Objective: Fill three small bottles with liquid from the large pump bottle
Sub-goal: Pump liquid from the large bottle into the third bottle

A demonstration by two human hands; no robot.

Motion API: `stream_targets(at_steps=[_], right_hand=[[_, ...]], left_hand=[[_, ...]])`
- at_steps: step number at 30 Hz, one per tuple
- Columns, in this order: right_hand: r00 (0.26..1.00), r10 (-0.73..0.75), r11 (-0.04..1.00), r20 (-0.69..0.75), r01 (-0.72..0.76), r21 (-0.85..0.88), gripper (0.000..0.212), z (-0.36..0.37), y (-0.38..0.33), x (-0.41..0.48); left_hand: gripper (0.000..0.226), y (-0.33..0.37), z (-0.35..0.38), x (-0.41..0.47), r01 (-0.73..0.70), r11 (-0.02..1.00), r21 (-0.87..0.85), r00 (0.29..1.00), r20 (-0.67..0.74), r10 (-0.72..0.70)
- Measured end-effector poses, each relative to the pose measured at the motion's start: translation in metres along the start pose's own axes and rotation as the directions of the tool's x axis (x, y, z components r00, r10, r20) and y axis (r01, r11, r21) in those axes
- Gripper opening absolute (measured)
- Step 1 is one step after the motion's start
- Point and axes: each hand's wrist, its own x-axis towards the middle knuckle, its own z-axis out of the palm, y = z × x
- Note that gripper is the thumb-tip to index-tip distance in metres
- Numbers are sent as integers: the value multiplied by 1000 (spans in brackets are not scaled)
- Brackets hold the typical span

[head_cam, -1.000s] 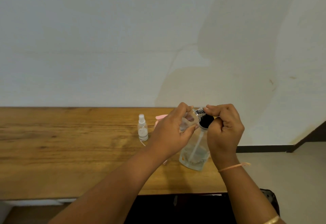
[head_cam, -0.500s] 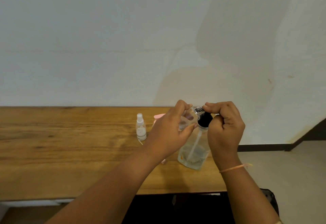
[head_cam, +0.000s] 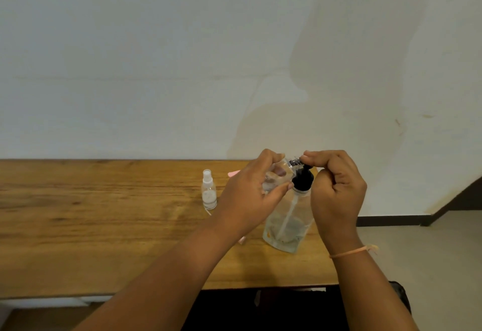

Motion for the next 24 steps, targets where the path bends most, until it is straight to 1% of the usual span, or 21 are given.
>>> stream_targets(at_steps=[4,7,9,12,18,21,24], right_hand=[[1000,-1,1000,-12,1,4,43,2,6,-3],[999,-2,1000,-36,2,17,43,7,12,-5],[999,5,1000,-36,-5,27,43,8,12,-6],[999,14,1000,-37,-13,24,42,6,8,-7],[999,-38,999,-29,37,-35,40,1,0,-1],[998,-57,997,-29,55,-57,40,3,3,-3],[995,-84,993,-55,79,-86,37,9,12,-7]], left_hand=[[30,-1,3,0,26,999,22,999,33,-27],[30,-2,6,0,61,998,22,997,55,-62],[31,-2,6,0,61,998,32,996,58,-63],[32,-2,4,0,52,999,-5,997,55,-51],[35,-2,-1,1,0,999,-47,1000,-1,0],[36,-4,1,2,7,999,-50,1000,-2,-7],[34,-5,5,2,37,999,-36,999,27,-36]])
